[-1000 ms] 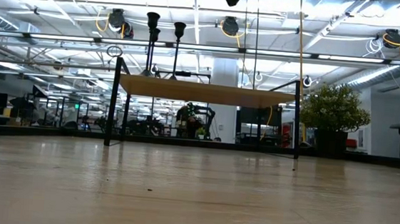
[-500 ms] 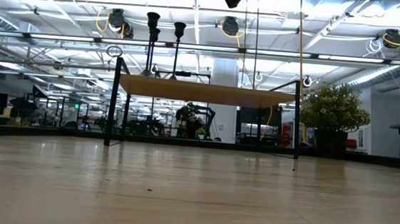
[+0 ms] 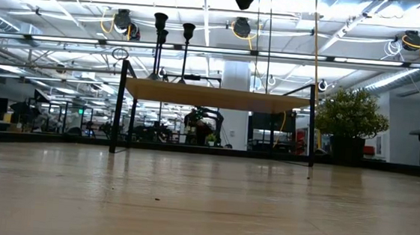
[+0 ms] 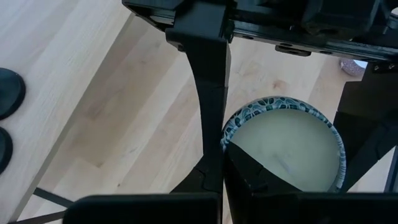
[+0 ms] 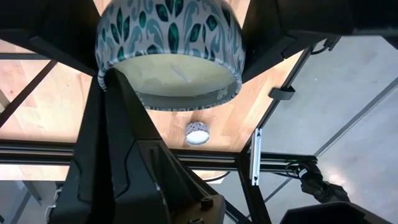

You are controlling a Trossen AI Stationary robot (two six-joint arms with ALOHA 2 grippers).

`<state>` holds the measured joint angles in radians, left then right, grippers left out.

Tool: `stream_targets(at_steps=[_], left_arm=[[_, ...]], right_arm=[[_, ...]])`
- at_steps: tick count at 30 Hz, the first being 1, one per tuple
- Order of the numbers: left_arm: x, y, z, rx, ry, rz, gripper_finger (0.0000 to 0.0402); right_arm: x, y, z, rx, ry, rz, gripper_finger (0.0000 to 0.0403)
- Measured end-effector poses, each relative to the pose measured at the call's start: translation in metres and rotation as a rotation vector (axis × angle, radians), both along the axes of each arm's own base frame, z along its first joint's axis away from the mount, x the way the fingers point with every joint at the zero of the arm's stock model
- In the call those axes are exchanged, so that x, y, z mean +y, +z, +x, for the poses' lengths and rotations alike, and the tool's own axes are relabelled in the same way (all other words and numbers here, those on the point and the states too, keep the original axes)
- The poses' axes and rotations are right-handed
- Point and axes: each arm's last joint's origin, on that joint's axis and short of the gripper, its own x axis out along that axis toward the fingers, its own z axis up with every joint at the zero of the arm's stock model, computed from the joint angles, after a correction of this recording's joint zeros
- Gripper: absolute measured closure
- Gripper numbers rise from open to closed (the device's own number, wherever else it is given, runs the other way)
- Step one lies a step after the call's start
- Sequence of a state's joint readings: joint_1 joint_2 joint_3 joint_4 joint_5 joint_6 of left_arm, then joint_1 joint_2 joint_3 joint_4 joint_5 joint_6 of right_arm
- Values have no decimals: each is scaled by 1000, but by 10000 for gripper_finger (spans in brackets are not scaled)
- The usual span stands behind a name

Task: Pick & Place candle stick holders
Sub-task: Put the top blue scented candle on the shelf

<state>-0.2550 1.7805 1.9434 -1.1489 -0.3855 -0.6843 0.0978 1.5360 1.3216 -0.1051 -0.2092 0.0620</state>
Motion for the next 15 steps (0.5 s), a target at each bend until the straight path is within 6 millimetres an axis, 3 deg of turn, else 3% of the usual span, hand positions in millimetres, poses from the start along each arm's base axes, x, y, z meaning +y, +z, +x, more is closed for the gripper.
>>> stream_targets(at_steps=[8, 15], left_arm=[[3, 1, 0, 2, -2, -12, 399], [3, 1, 1, -2, -1, -14, 371]], right_arm=[[-1, 0, 0, -6, -17, -21, 111], [-1, 0, 0, -7, -19, -26, 112]])
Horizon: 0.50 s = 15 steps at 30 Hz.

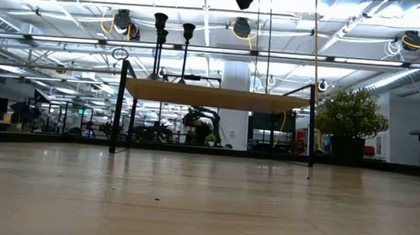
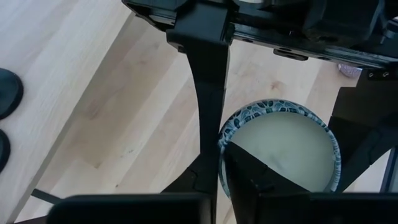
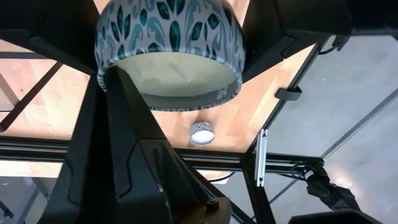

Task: Pick & Place candle stick holders
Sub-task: Put the top blue scented candle on the shelf

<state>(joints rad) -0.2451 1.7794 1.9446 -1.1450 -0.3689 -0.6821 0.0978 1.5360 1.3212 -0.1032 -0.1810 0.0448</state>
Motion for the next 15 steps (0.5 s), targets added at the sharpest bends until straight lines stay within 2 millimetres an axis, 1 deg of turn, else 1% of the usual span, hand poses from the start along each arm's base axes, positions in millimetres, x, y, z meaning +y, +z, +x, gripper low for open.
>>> stream_targets(at_steps=[4, 10, 15], left_arm=[[0, 0, 0, 2, -1, 6, 355], [1, -2, -3, 31, 10, 32, 322], [4, 5, -10, 28, 10, 33, 295]], right_arm=[[-1, 0, 0, 0, -5, 2, 112], [-7, 0, 1, 3, -30, 17, 112], [-14, -1, 1, 19, -53, 17, 112]])
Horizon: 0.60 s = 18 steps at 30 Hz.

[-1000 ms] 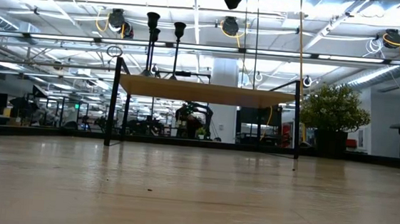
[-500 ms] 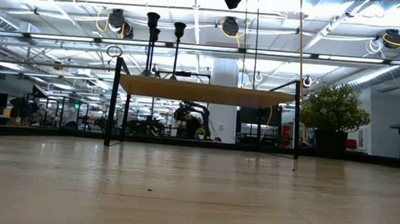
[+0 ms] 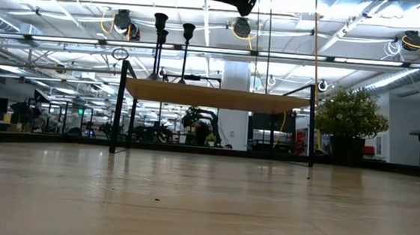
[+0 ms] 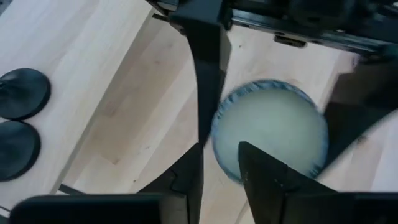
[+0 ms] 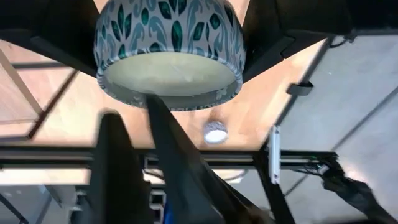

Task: Pick & Place candle stick holders
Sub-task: Put the top blue scented candle on the shelf

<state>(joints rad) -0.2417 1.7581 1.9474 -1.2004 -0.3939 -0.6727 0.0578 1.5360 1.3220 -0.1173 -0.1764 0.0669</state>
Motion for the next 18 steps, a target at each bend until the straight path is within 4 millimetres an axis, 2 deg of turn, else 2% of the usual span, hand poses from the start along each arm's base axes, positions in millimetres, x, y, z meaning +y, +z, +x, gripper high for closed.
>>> stream_targets(at_steps=[9, 12, 18], left_arm=[[5, 26, -31, -57, 42, 10, 271], [0, 27, -39, -45, 69, 46, 270], [-17, 23, -55, -15, 158, 116, 270]], right_arm=[[-28, -4, -4, 66, -165, -73, 112], [-46, -3, -7, 83, -267, -129, 112], [-84, 4, -28, 142, -429, -210, 112]])
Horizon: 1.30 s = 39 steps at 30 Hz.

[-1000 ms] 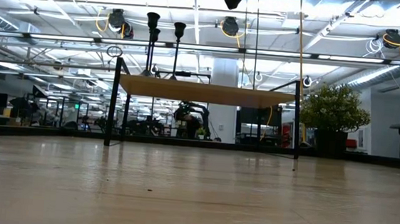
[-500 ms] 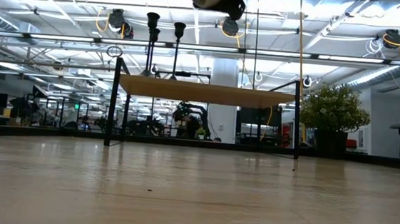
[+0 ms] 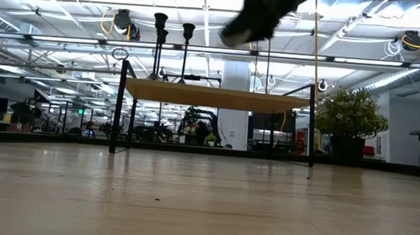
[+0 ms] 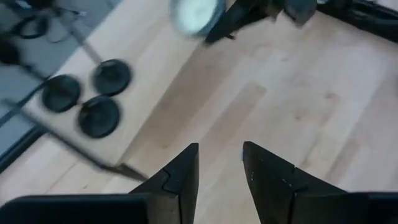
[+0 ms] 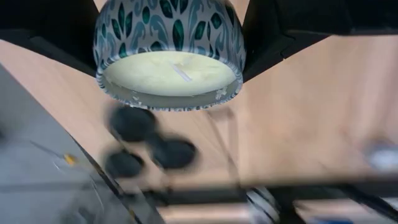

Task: Pick & Place candle stick holders
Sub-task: Put the top blue scented candle on the shelf

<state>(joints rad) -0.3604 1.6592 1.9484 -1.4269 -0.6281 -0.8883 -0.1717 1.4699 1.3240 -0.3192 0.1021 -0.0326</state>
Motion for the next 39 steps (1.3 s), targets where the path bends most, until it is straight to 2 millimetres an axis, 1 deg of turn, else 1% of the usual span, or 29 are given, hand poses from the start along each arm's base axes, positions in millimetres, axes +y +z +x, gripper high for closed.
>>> stream_targets(at_steps=[2, 4, 6, 8, 11, 12, 15, 19, 21, 23, 25, 27, 32, 35, 39], left_arm=[[-5, -1, -6, -2, 43, 18, 270], [-10, -6, -10, -8, 87, 28, 270], [-16, -11, -15, -4, 127, 26, 270], [-21, -16, -18, -4, 154, 16, 270], [-28, -29, -20, -1, 190, 5, 270], [-30, -34, -21, 4, 202, 2, 270], [-35, -45, -24, 3, 235, -4, 270], [-39, -54, -28, -1, 270, -11, 270], [-41, -57, -29, -1, 281, -14, 270], [-41, -57, -29, -5, 286, -17, 270], [-41, -57, -29, -6, 288, -18, 270], [-39, -57, -28, -7, 294, -19, 270], [-34, -57, -26, -17, 328, -28, 270], [-32, -57, -24, -20, 336, -32, 270], [-31, -57, -21, -39, 346, -46, 270]], right_arm=[[-13, 0, -9, 33, -43, -14, 112], [-26, 7, -13, 3, -96, -38, 112], [-39, 9, -23, 20, -140, -42, 112], [-53, 13, -26, -17, -190, -52, 112], [-72, 10, -35, -1, -281, -45, 112], [-78, 9, -36, -23, -307, -43, 112], [-93, -4, -40, -119, -381, -23, 112], [-106, -33, -46, -247, -506, -2, 111], [-109, -42, -50, -328, -552, -4, 111], [-109, -53, -53, -371, -599, -13, 111], [-106, -64, -56, -378, -633, -24, 111], [-105, -70, -58, -373, -650, -34, 111], [-102, -74, -58, -367, -655, -9, 111], [-93, -73, -53, -389, -644, 9, 110], [-82, -74, -46, -402, -703, -9, 110]])
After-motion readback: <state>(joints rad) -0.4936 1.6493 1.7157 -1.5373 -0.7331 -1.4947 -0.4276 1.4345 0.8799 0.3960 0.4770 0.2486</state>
